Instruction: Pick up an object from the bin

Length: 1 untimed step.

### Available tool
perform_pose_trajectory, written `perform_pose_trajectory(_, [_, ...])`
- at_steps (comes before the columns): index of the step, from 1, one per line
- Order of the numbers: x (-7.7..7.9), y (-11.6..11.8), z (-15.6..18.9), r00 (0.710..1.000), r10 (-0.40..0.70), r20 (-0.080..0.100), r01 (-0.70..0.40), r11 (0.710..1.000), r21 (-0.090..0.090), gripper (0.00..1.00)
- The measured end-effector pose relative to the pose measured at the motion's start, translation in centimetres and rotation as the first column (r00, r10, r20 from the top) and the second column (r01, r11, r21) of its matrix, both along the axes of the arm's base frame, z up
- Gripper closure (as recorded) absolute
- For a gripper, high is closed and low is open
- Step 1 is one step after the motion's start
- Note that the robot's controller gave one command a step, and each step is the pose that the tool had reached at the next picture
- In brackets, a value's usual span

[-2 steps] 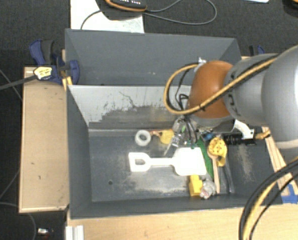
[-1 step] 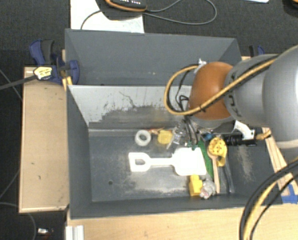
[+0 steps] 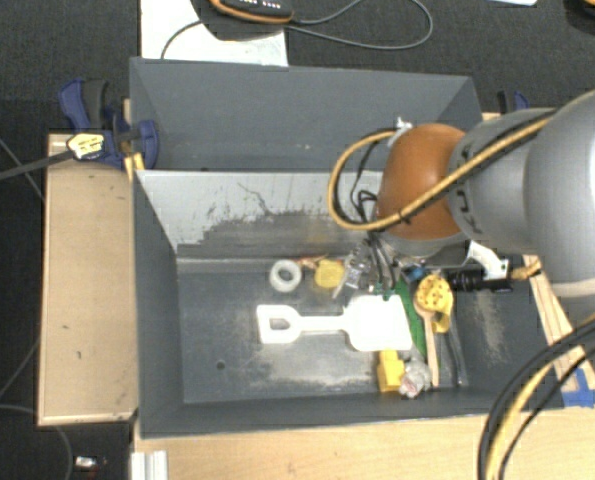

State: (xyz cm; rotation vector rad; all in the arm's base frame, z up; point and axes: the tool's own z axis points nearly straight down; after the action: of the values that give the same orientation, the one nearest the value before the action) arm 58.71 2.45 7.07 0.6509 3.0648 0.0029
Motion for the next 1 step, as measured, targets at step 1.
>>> perform_pose_trajectory(1, [0.03,0.93,0.99,1.000,0.002,0.004,-0.002,1.000,0.001,1.00])
